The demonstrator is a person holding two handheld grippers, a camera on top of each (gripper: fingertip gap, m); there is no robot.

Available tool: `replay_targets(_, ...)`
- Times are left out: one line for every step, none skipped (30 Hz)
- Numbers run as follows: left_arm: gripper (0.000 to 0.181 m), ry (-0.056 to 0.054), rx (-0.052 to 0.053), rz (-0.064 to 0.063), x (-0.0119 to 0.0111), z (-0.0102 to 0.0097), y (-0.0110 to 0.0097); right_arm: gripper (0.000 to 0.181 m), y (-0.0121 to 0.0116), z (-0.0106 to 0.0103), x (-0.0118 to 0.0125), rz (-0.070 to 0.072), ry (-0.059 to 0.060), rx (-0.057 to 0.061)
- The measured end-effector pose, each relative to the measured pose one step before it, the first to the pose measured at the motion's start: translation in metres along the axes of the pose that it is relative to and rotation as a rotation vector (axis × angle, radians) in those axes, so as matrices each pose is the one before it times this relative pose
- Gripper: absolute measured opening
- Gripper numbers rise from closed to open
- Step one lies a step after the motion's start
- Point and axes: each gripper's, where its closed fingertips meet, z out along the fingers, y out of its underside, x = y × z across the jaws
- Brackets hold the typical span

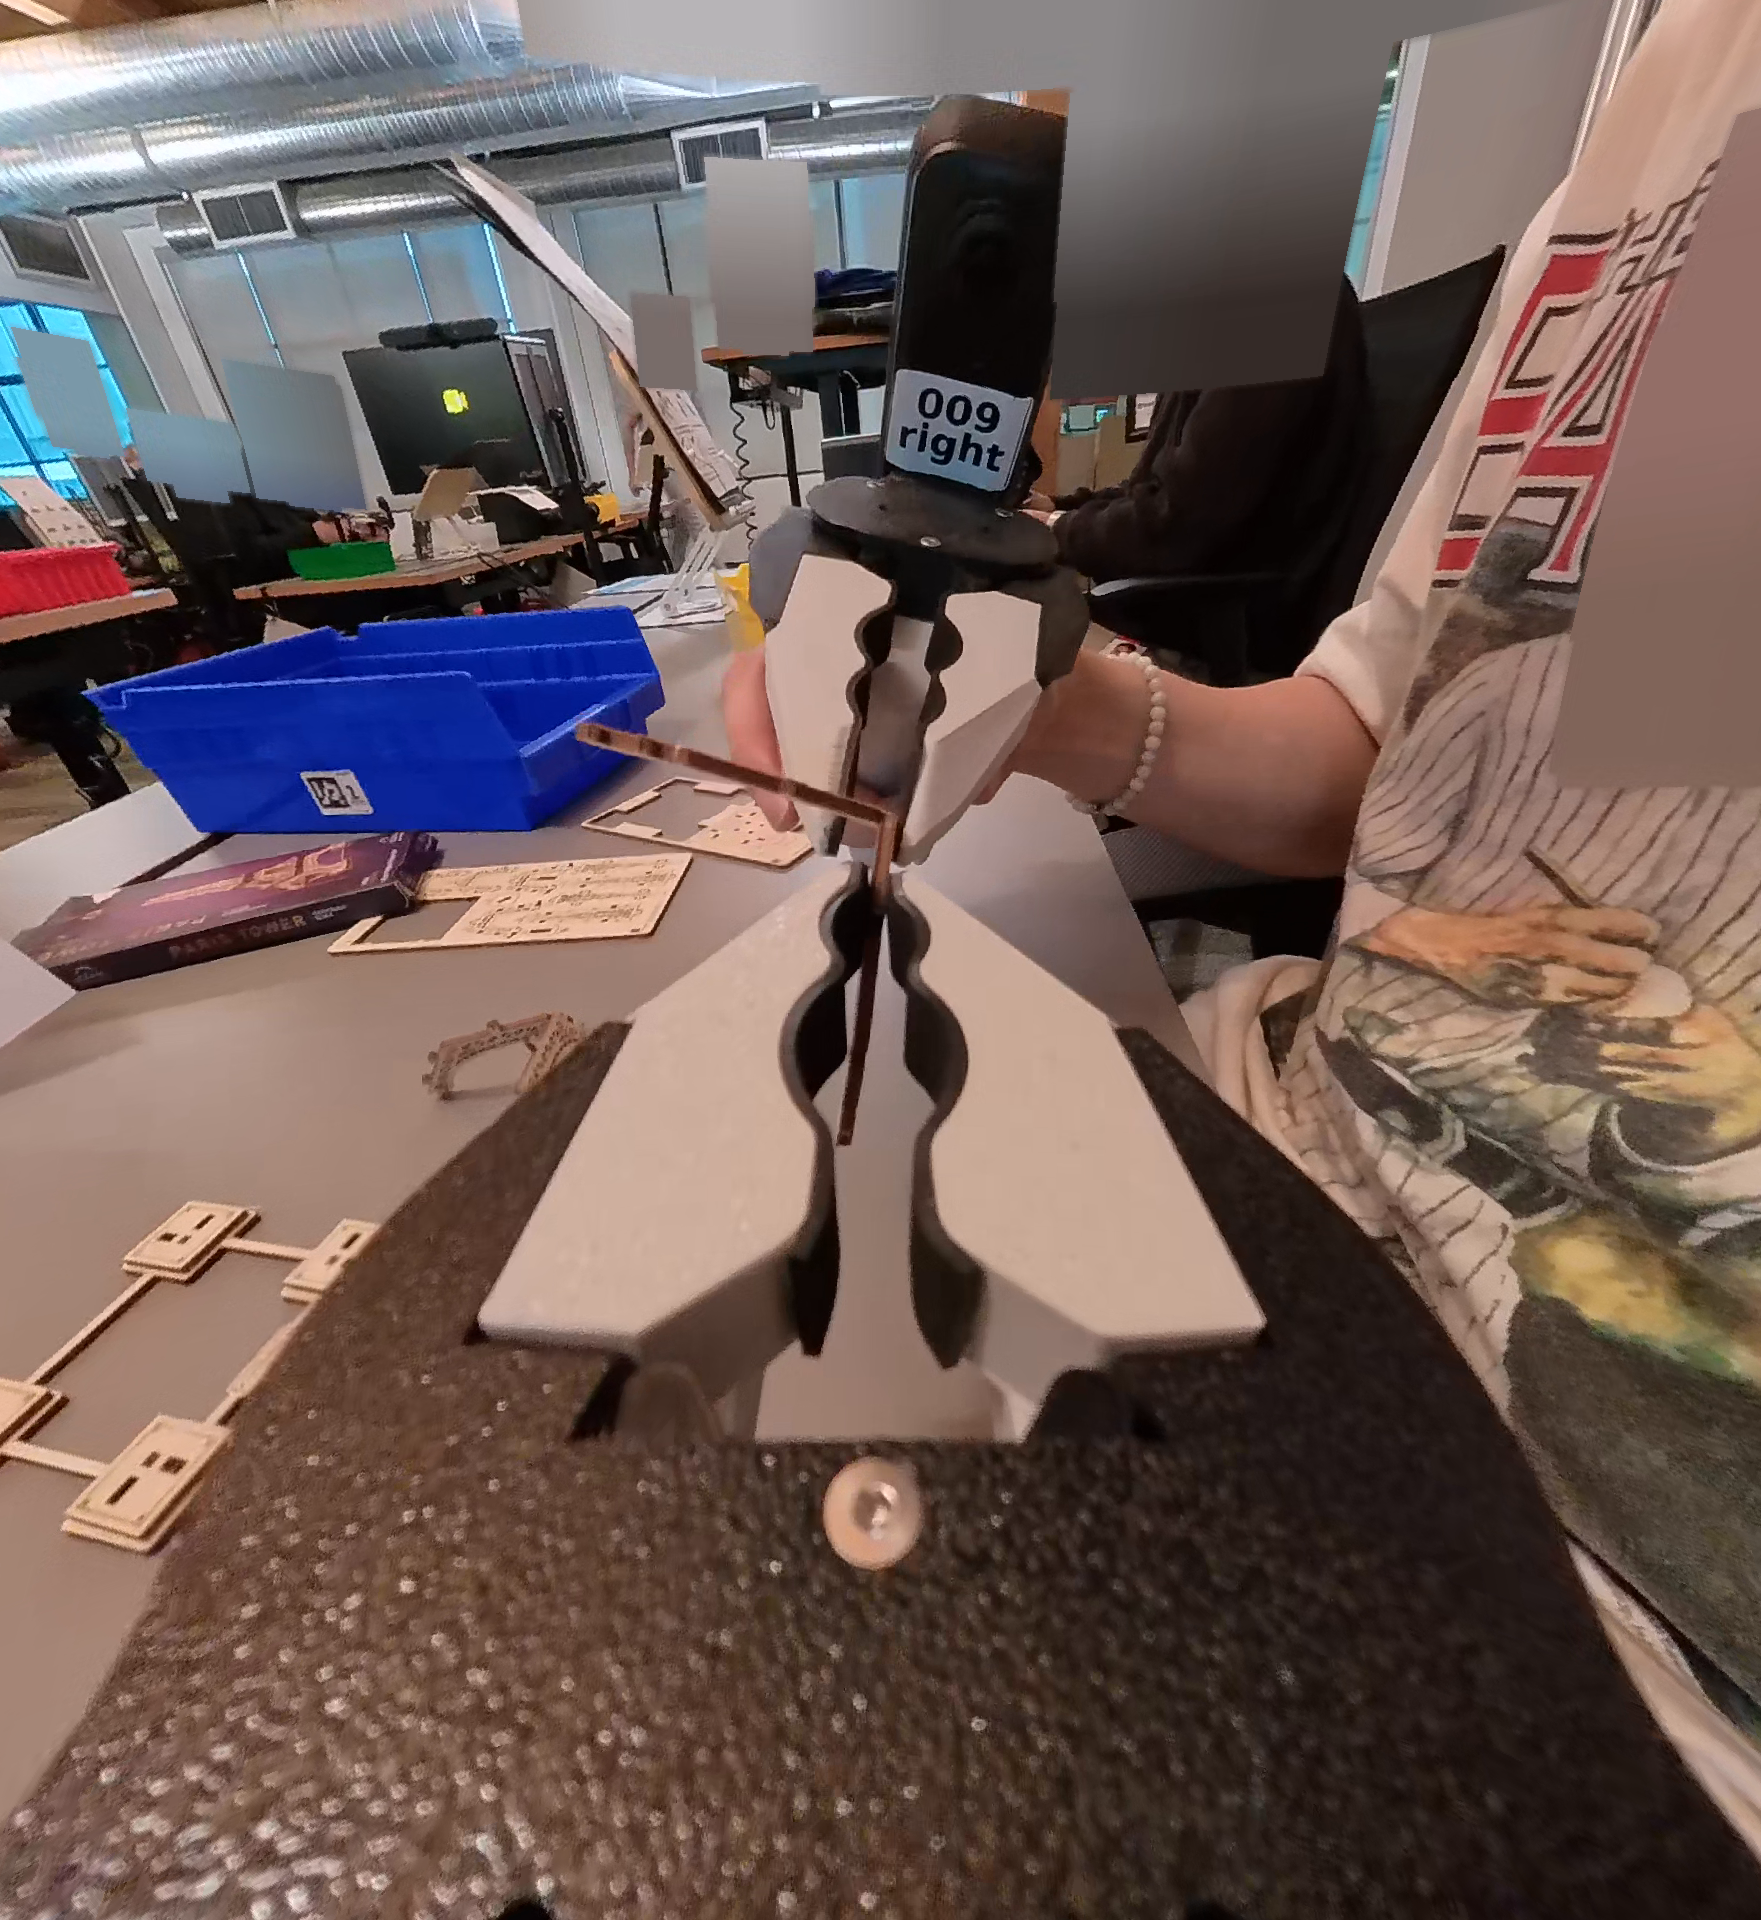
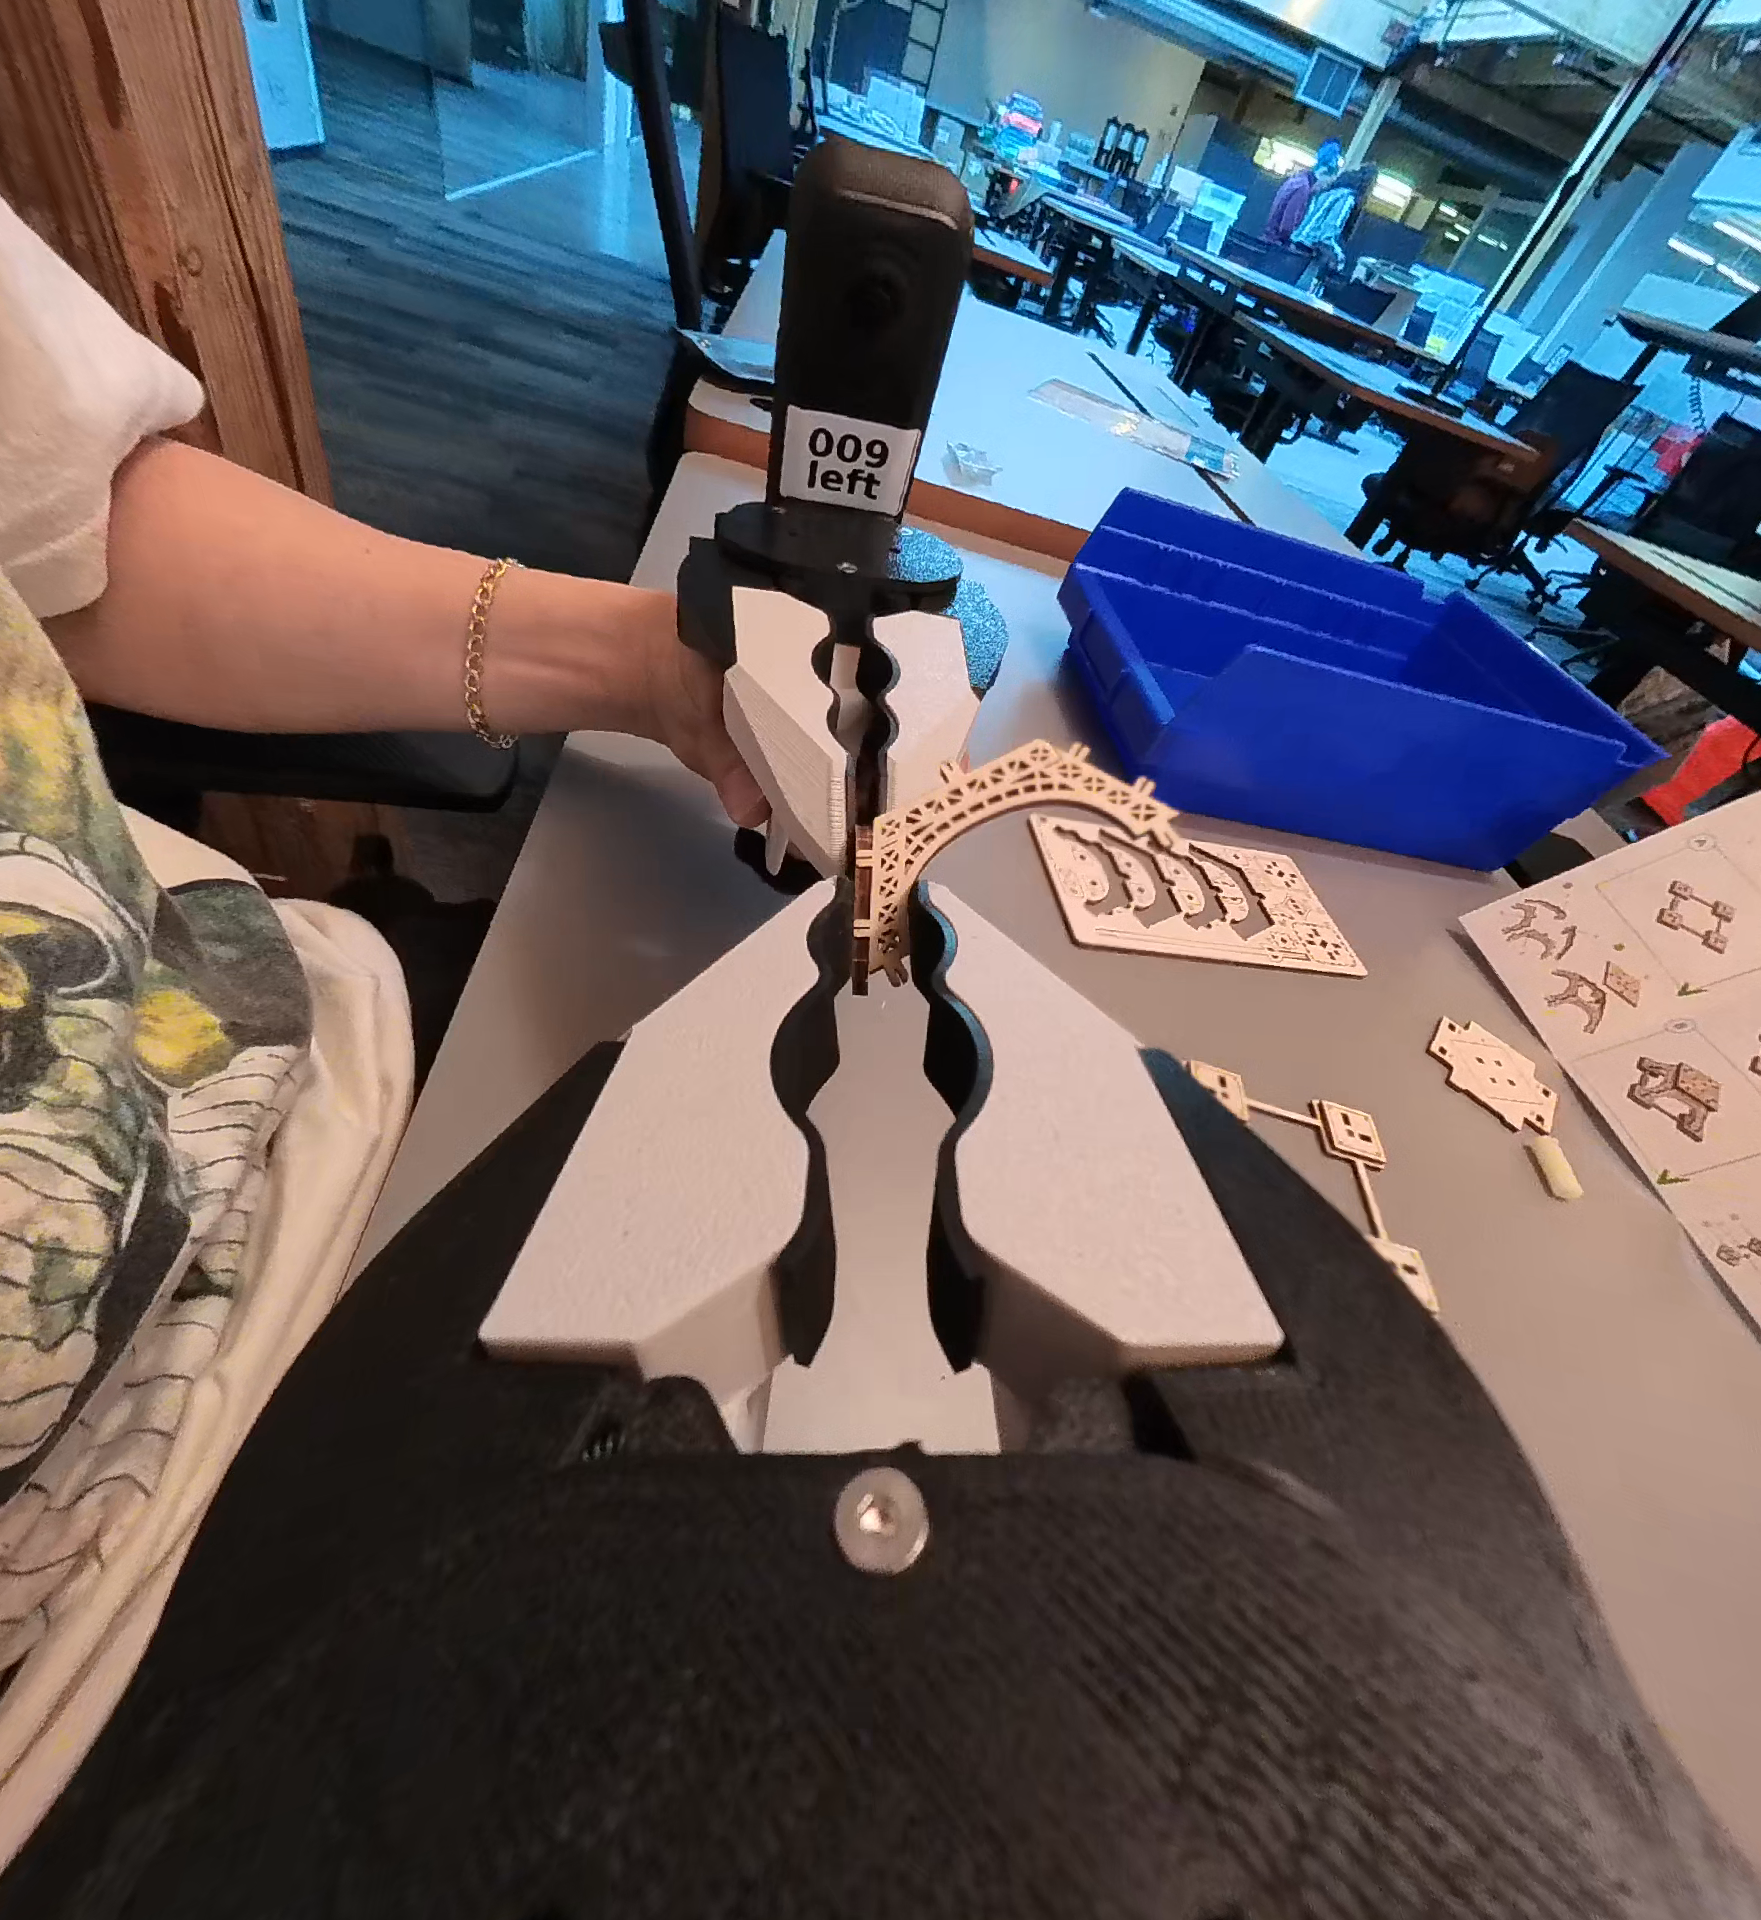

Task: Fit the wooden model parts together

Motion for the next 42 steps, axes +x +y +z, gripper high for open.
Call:
replay_targets(0.0, -0.0055, -0.0015, -0.0091, -0.00083, -0.00006, 0.00137, 0.009, 0.00151, 0.00051, 0.00026, 0.0071, -0.0007, -0.0044)
replay_targets(0.0, -0.0079, 0.0042, -0.007, -0.00097, -0.00009, 0.00044, 0.009, 0.00062, 0.00041, 0.00123, 0.0089, 0.0046, -0.0014)
replay_targets(0.0, -0.0014, 0.0088, -0.0056, -0.00004, -0.00018, -0.00063, 0.009, -0.00071, 0.00014, 0.00122, 0.0091, 0.0074, 0.009)
replay_targets(0.0, 0.0002, 0.0121, -0.0063, 0.00033, 0.00024, -0.00141, 0.01, -0.00158, -0.00049, 0.00053, 0.0001, 0.003, 0.0139)
replay_targets(0.0, -0.0046, 0.0167, -0.006, -0.00042, 0.00037, -0.00247, 0.01, -0.0023, -0.00099, 0.00157, -0.0118, 0.0126, 0.0169)
replay_targets(0.0, -0.0001, 0.0162, -0.0043, -0.00001, 0.00024, -0.00222, 0.011, -0.00287, -0.00129, 0.00129, -0.0074, 0.012, 0.0193)
replay_targets(0.0, 0.0022, 0.0124, -0.0051, 0.00006, -0.0002, -0.0016, 0.01, -0.00222, -0.00138, 0.00013, -0.0025, -0.0001, 0.0133)
replay_targets(0.0, -0.0057, 0.0097, -0.0057, -0.00142, -0.00066, -0.00104, 0.01, -0.00144, -0.00145, 0.00166, 0.0015, 0.0081, 0.0087)
replay_targets(0.0, -0.0028, 0.0102, -0.0046, -0.00113, -0.00094, -0.00097, 0.01, -0.00045, -0.00133, 0.00162, 0.0028, 0.007, 0.0036)
replay_targets(0.0, 0.0002, 0.0156, -0.0099, -0.00083, -0.0012, -0.00201, 0.012, -0.00003, -0.00119, 0.00032, 0.001, -0.002, 0.0022)
replay_targets(0.0, -0.0006, 0.0172, -0.0126, -0.00088, -0.00127, -0.0024, 0.012, -0.00079, -0.00104, 0.0009, 0.0009, 0.0034, 0.0074)
replay_targets(0.0, -0.0001, 0.0122, -0.0103, -0.00061, -0.00102, -0.00188, 0.013, -0.00035, -0.00064, 0.00053, 0.0024, 0.0012, 0.0044)
replay_targets(0.0, 0.0021, 0.0046, -0.0047, -0.00007, -0.0005, -0.00078, 0.014, 0.00023, 0.0, -0.00051, 0.0001, -0.0043, -0.0016)
replay_targets(0.0, 0.0013, -0.0018, -0.0001, 0.0002, -0.00009, 0.00005, 0.013, -0.00037, 0.00023, 0.00006, -0.0043, 0.0019, 0.0023)
replay_targets(0.0, 0.0009, -0.0056, 0.002, 0.00024, 0.00013, 0.00056, 0.012, 0.00054, 0.0005, 0.00037, -0.0048, 0.0046, -0.0028)
replay_targets(0.0, 0.0008, -0.0044, 0.0004, 0.00015, 0.00042, 0.00043, 0.011, 0.00081, 0.0005, 0.00002, -0.004, 0.0013, -0.0045)
replay_targets(0.0, 0.0006, 0.002, -0.0026, 0.00006, 0.00009, -0.00049, 0.012, -0.00033, 0.00019, -0.00016, -0.0015, 0.0008, 0.0039)
replay_targets(0.0, 0.0029, 0.0047, -0.0048, 0.00021, 0.0001, -0.00081, 0.013, -0.00063, -0.00008, -0.00038, 0.004, -0.003, 0.0056)
replay_targets(0.0, 0.0038, 0.0017, -0.0044, 0.00035, 0.00035, -0.00011, 0.012, -0.00065, -0.00021, -0.00012, 0.0039, -0.0031, 0.004)
replay_targets(0.0, 0.0023, 0.0042, -0.0021, 0.00027, 0.00038, -0.00037, 0.012, -0.00074, -0.00036, 0.00031, 0.0017, 0.0005, 0.0059)
replay_targets(0.0, 0.0012, 0.0038, -0.0044, -0.00001, 0.00038, -0.00033, 0.011, -0.00003, -0.0001, 0.00033, 0.0026, 0.0003, 0.0021)
replay_targets(0.0, 0.0, 0.0012, -0.0041, -0.00051, 0.00019, 0.00023, 0.011, 0.00011, 0.0, 0.00052, 0.003, 0.0014, 0.0019)
replay_targets(0.0, 0.0025, 0.0025, -0.005, -0.00011, 0.0001, -0.00009, 0.011, -0.00003, 0.0001, 0.00004, 0.0012, 0.0014, 0.0023)
replay_targets(0.0, 0.0025, 0.0018, -0.0054, 0.00001, -0.00006, -0.00001, 0.011, 0.00007, 0.0, -0.00003, -0.0003, 0.0005, 0.0)
replay_targets(0.0, 0.0005, -0.0003, -0.0037, -0.00027, 0.00008, 0.00034, 0.011, 0.00009, -0.00002, 0.00009, -0.003, 0.0013, -0.0013)
replay_targets(0.0, -0.0008, -0.0016, -0.0053, -0.00034, 0.00008, 0.00053, 0.011, 0.00058, -0.00003, 0.00032, -0.0007, 0.0015, -0.0034)
replay_targets(0.0, 0.0008, -0.0026, -0.009, -0.00023, 0.00016, 0.00058, 0.011, 0.00086, -0.00003, 0.00005, 0.0051, -0.0028, -0.0032)
replay_targets(0.0, 0.0025, -0.0012, -0.0122, -0.00007, 0.00022, 0.00015, 0.011, 0.0003, -0.00026, -0.00021, 0.0088, -0.0057, 0.0028)
replay_targets(0.0, -0.0005, 0.0003, -0.0193, -0.00038, 0.00031, -0.00043, 0.011, -0.00016, -0.00035, 0.00011, 0.0154, -0.0048, 0.0091)
replay_targets(0.0, -0.0048, -0.001, -0.0241, -0.00097, 0.00055, -0.00086, 0.011, -0.00004, -0.0003, 0.00104, 0.0226, -0.0028, 0.0114)
replay_targets(0.0, -0.0015, -0.0059, -0.0271, -0.00063, 0.00055, -0.00032, 0.011, 0.00018, -0.00018, 0.00121, 0.0251, -0.0027, 0.0127)
replay_targets(0.0, 0.0084, -0.0084, -0.029, 0.00033, 0.00039, -0.00004, 0.011, 0.00001, -0.00006, 0.00019, 0.0195, -0.0073, 0.0126)
replay_targets(0.0, 0.016, -0.0054, -0.0276, 0.00088, -0.00001, -0.00011, 0.012, -0.00027, 0.00038, -0.00092, 0.0082, -0.0076, 0.011)
replay_targets(0.0, 0.013, -0.0002, -0.0273, -0.00018, -0.00064, -0.00056, 0.013, -0.00103, 0.00075, -0.0003, 0.005, 0.0021, 0.0092)
replay_targets(0.0, 0.0167, 0.0019, -0.029, -0.00049, -0.00133, -0.00048, 0.014, -0.00113, 0.00134, 0.00097, 0.0111, 0.0108, 0.0051)
replay_targets(0.0, 0.0249, 0.0029, -0.0262, 0.00038, -0.00164, -0.00033, 0.016, -0.00184, 0.00198, -0.00063, 0.0207, 0.0005, 0.0083)
replay_targets(0.0, 0.0156, 0.003, -0.025, -0.00113, -0.00197, -0.00022, 0.018, -0.00198, 0.00184, -0.00323, 0.0258, -0.0183, 0.0094)
replay_targets(0.0, 0.0169, 0.0012, -0.0248, -0.00103, -0.00203, -0.00043, 0.022, -0.00109, 0.00155, -0.00124, 0.0276, -0.0061, 0.0019)
replay_targets(0.0, 0.0261, -0.0001, -0.022, 0.00061, -0.00205, -0.00071, 0.022, 0.0004, 0.00076, 0.0001, 0.0153, 0.0011, -0.0091)
replay_targets(0.0, 0.0181, 0.0027, -0.02, -0.00005, -0.00198, -0.00177, 0.025, 0.00008, -0.00024, 0.00022, 0.0018, 0.0029, -0.0072)
replay_targets(0.0, 0.0037, 0.0093, -0.0209, -0.00171, -0.00179, -0.00305, 0.029, -0.00044, -0.00063, 0.00086, 0.0001, 0.0072, -0.004)
replay_targets(0.0, -0.0066, 0.0091, -0.0353, -0.0031, -0.00137, -0.00341, 0.03, 0.00033, -0.00093, 0.00286, 0.0028, 0.0165, -0.0084)
